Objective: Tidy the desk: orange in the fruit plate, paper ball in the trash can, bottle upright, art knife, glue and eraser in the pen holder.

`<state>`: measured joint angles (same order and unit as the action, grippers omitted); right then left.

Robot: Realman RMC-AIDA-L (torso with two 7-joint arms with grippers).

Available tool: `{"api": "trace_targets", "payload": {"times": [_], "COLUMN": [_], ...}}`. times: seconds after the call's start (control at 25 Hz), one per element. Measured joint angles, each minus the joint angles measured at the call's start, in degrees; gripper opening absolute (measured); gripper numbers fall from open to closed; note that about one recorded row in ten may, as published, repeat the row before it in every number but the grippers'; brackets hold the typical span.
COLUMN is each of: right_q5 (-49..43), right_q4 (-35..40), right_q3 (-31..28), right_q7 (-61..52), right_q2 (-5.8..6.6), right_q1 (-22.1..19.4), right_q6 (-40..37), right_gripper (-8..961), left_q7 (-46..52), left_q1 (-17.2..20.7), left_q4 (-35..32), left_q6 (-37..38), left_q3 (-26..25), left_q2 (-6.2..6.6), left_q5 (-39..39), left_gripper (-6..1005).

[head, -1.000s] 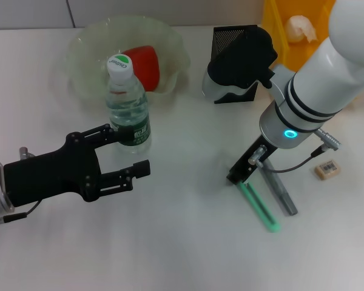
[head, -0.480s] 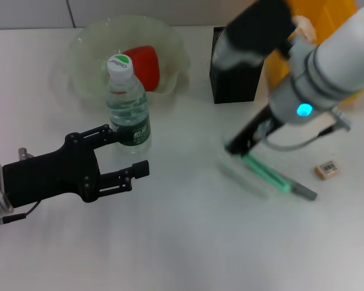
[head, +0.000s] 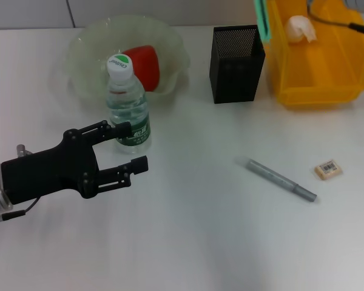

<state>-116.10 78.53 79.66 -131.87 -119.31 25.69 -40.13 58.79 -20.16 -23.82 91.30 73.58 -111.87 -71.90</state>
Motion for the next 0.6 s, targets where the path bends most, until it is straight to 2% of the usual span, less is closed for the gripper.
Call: {"api": "trace_targets", "payload": {"times": [0.12,0.28,0.44,0.6], "right_q5": [14.9,30.9,36.0,36.6], "right_q4": [-10.4,-24.2,-31.8,-35.2], "right_q3": [-0.1,-2.1,-4.8,-5.9], "right_q7": [13.3,27.6,34.4,36.0], "right_q2": [-0.04,-0.01,-0.07,-0.07], "right_q1": [2.5,8.2,12.4,14.3], "right_q6": [5.8,6.7,7.0,7.0], "right_gripper": [211,224,236,249], "left_q7": [0.0,0.0,0.2,0.3], "left_q1": [0.0,0.0,-0.1,0.0], "left_q4": [0.0,0.0,0.0,0.0], "left_q6": [-0.1,-0.2,-0.1,-0.3], "left_q3": [0.0,0.0,-0.3,-0.4], "left_q2": [-0.07,-0.09,-0.1,-0.1], "left_q5": [0.0,-0.1,-0.1,-0.1], "left_gripper": [776,776,776,775]}}
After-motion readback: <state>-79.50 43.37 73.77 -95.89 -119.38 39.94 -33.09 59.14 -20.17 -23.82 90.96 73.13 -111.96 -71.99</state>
